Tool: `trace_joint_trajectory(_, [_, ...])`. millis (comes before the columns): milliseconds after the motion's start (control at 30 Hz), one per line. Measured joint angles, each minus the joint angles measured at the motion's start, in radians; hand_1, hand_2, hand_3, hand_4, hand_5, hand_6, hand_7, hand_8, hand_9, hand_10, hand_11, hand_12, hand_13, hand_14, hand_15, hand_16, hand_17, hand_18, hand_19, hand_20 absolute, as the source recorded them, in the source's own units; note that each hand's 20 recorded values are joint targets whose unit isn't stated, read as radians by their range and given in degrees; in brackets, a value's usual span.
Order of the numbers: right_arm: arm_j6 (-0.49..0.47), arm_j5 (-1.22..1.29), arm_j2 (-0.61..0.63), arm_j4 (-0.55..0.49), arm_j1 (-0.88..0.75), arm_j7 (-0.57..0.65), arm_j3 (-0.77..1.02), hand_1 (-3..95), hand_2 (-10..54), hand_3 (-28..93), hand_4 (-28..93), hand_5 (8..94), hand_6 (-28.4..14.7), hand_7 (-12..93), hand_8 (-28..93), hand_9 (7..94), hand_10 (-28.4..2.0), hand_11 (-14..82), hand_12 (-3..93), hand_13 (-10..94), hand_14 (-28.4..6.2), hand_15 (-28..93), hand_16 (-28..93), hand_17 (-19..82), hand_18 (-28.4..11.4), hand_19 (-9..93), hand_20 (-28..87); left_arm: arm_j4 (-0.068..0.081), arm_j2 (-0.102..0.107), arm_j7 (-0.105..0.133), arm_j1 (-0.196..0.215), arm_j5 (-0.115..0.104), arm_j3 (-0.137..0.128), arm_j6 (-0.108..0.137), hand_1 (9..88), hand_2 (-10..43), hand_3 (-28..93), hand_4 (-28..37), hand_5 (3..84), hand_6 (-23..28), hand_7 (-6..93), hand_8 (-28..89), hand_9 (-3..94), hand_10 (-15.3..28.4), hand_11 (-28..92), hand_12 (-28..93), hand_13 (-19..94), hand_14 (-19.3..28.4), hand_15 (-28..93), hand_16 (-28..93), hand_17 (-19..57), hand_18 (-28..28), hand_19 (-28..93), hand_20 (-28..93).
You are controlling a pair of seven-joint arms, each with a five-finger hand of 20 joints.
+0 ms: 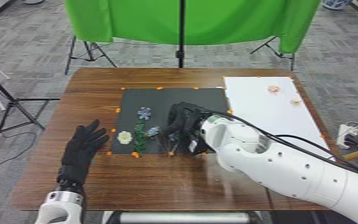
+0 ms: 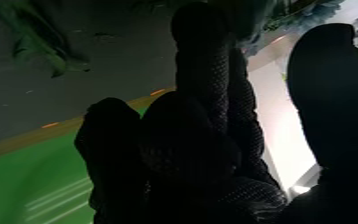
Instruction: Arrange flowers
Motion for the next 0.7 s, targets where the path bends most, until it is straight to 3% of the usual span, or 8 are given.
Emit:
trace_joint_trajectory(167, [0.006, -0.011, 0.0, 0.003, 0.0, -0.002, 0.0, 37.2, -9.5, 61, -16, 71.3, 1.7, 17, -10, 85.0, -13.0, 27.9, 25.1, 91, -2.9, 62, 35, 65, -12.7, 93, 62, 0.001, 0.0, 0.0, -0.003, 0.001, 0.001, -0.002, 19.8, 13.1, 56, -28.3, 35.5, 7.8, 2.6, -4, 36.6, 14.7, 15, 11, 27, 19.6, 23, -1, -0.4, 14.7, 13, 16])
trace_joint_trajectory(367, [0.04, -0.035, 0.0, 0.009, 0.0, -0.003, -0.008, 45.2, -9.2, 57, -18, 75.8, 2.1, 19, 4, 85.2, -12.8, 27.7, 24.9, 91, -2.8, 62, 35, 65, -12.8, 93, 62, 0.001, -0.001, 0.0, -0.003, 0.001, 0.001, -0.002, 19.7, 12.9, 56, -28.3, 35.4, 7.8, 2.6, -4, 36.7, 14.7, 15, 11, 26, 19.7, 23, -1, -0.4, 14.7, 13, 16])
trace_joint_trajectory(467, [0.052, -0.046, 0.0, 0.012, 0.0, -0.004, -0.012, 47.2, -8.7, 55, -18, 77.6, 2.3, 19, 5, 85.3, -12.7, 27.5, 24.9, 91, -2.8, 62, 35, 65, -12.7, 93, 62, 0.001, -0.001, 0.001, -0.003, 0.002, 0.0, -0.002, 19.7, 12.8, 56, -28.3, 35.4, 7.8, 2.5, -4, 36.7, 14.9, 15, 11, 27, 19.6, 23, -1, -0.4, 14.8, 13, 16])
trace_joint_trajectory(600, [0.062, -0.052, 0.0, 0.014, 0.002, -0.005, -0.018, 41.1, -8.7, 59, -18, 75.6, 2.2, 18, 2, 84.3, -13.2, 26.0, 24.6, 90, -2.9, 62, 35, 65, -13.0, 93, 62, 0.001, -0.001, 0.001, -0.002, 0.002, 0.0, -0.002, 19.7, 12.8, 56, -28.3, 35.4, 7.8, 2.5, -4, 36.7, 14.9, 15, 12, 27, 19.6, 23, -1, -0.5, 14.8, 13, 16])
trace_joint_trajectory(700, [0.067, -0.051, 0.0, 0.014, 0.002, -0.006, -0.018, 34.3, -7.7, 61, -16, 70.1, 0.7, 18, -10, 81.6, -13.7, 25.1, 24.5, 90, -3.2, 61, 35, 64, -12.9, 93, 62, 0.001, -0.001, 0.001, -0.002, 0.002, 0.0, -0.002, 19.6, 12.8, 56, -28.3, 35.4, 7.8, 2.5, -4, 36.7, 14.9, 15, 12, 27, 19.7, 23, -1, -0.5, 14.8, 13, 16])
